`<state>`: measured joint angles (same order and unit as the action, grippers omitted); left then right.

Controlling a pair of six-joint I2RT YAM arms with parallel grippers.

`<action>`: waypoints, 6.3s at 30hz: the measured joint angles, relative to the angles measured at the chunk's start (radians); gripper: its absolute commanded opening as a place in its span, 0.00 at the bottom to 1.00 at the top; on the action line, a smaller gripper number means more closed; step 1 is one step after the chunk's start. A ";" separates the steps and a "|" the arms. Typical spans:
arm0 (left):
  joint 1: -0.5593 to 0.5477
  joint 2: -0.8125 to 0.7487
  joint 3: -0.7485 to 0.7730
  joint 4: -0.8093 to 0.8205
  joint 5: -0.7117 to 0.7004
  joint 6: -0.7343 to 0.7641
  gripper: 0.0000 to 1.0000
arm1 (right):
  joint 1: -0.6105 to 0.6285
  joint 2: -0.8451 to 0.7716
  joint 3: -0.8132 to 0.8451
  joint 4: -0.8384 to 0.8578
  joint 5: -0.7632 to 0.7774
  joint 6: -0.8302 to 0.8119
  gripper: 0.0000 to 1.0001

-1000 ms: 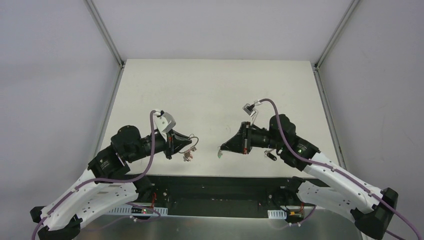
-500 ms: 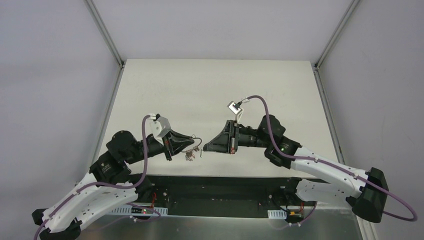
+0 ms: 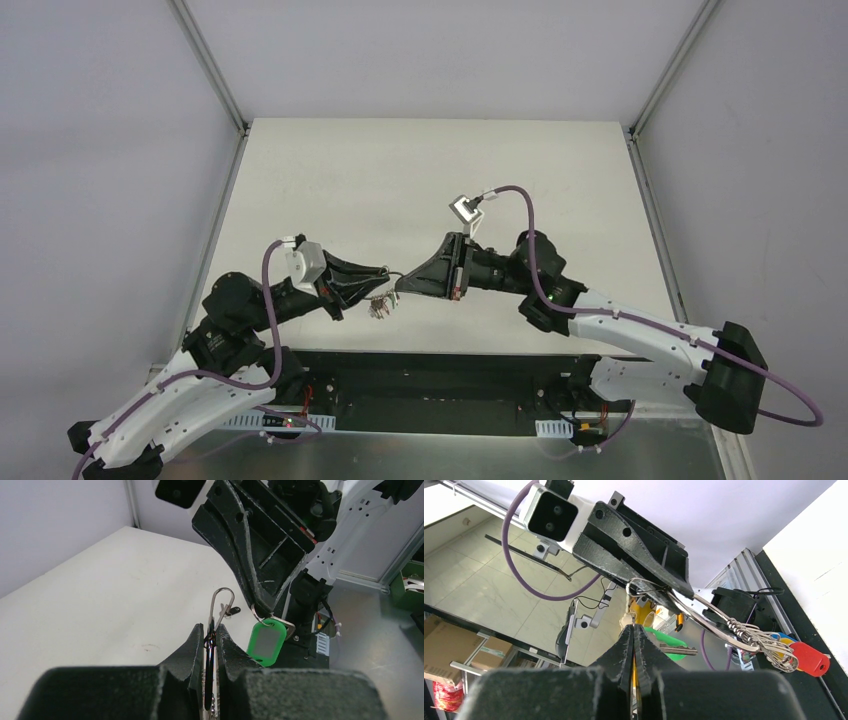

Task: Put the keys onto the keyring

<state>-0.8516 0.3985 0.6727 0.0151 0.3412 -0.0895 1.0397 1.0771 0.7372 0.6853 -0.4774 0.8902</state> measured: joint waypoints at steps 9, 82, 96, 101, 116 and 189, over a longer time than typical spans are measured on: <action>0.000 -0.007 -0.019 0.054 0.026 0.007 0.00 | 0.001 0.045 0.000 0.055 0.022 0.039 0.00; 0.000 -0.063 -0.050 0.101 -0.015 0.032 0.00 | 0.031 -0.104 -0.040 0.006 0.209 0.034 0.00; 0.000 -0.021 -0.050 0.116 -0.095 0.102 0.00 | 0.049 0.055 -0.040 0.119 0.209 0.125 0.00; 0.000 -0.020 -0.050 0.130 -0.114 0.121 0.00 | 0.049 0.066 -0.040 0.154 0.219 0.143 0.00; 0.000 -0.027 -0.050 0.138 -0.113 0.132 0.00 | 0.049 0.114 -0.023 0.217 0.263 0.176 0.00; 0.000 -0.003 -0.053 0.179 -0.127 0.130 0.12 | 0.043 0.135 0.106 0.177 0.262 0.167 0.00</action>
<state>-0.8513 0.3958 0.6193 0.1944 0.2146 0.0410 1.0832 1.2121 0.8433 0.8627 -0.2153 1.0569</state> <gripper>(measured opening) 0.058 0.004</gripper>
